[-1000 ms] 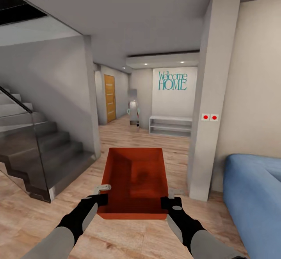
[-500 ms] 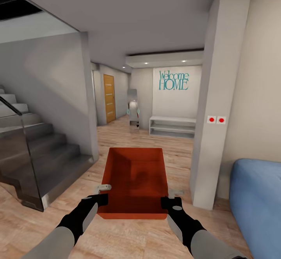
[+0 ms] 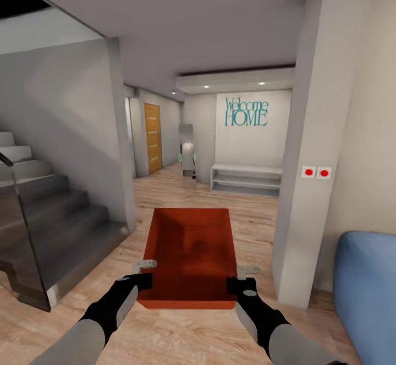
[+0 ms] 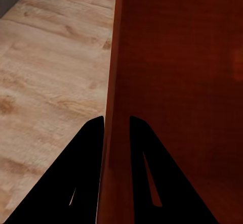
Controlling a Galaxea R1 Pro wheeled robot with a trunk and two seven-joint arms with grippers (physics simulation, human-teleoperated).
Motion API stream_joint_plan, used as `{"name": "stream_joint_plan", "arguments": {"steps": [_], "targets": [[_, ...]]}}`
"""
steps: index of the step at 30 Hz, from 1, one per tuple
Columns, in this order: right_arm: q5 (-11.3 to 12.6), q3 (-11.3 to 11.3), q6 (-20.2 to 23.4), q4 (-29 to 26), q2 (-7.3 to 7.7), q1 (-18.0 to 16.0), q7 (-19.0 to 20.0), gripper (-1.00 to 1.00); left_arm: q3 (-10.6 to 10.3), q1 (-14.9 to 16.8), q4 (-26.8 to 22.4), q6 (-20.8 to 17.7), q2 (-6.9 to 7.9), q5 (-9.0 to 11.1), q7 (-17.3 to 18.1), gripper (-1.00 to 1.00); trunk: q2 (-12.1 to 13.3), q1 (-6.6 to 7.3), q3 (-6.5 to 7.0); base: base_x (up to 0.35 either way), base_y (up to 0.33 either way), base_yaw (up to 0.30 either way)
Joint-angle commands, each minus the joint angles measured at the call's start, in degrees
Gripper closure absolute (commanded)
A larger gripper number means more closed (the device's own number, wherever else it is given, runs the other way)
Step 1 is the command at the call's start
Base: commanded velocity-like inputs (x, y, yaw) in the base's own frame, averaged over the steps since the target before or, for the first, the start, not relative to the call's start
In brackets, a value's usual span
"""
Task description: Move the two storage containers from the living room to the garage. In the garage, place one container on the floor and stack the other container on top of it (either order is fine).
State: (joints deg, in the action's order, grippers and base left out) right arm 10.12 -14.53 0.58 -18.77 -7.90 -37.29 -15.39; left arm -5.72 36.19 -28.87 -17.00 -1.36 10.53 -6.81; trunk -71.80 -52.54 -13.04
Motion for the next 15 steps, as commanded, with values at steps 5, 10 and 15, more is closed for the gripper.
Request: {"name": "stream_joint_plan", "arguments": {"steps": [5,10,15], "targets": [[-0.45,0.8,0.04,-0.22,0.08,-0.07,-3.6,1.0,0.53,0.02,-0.13,-0.43,0.3,-0.6,-1.46,1.0,-0.05,-0.04,-0.1,0.321,0.0,0.0],[-0.45,0.74,0.04,-0.22,0.0,-0.07,-3.6,1.0,0.53,0.02,-0.11,-0.41,0.3,-0.6,-1.49,1.0,-0.05,-0.04,-0.1,0.321,0.0,0.0],[-0.45,0.74,0.04,-0.22,-0.01,-0.07,-3.6,1.0,0.53,0.02,-0.13,-0.42,0.3,-0.6,-1.49,1.0,-0.05,-0.04,-0.1,0.321,0.0,0.0]]}}
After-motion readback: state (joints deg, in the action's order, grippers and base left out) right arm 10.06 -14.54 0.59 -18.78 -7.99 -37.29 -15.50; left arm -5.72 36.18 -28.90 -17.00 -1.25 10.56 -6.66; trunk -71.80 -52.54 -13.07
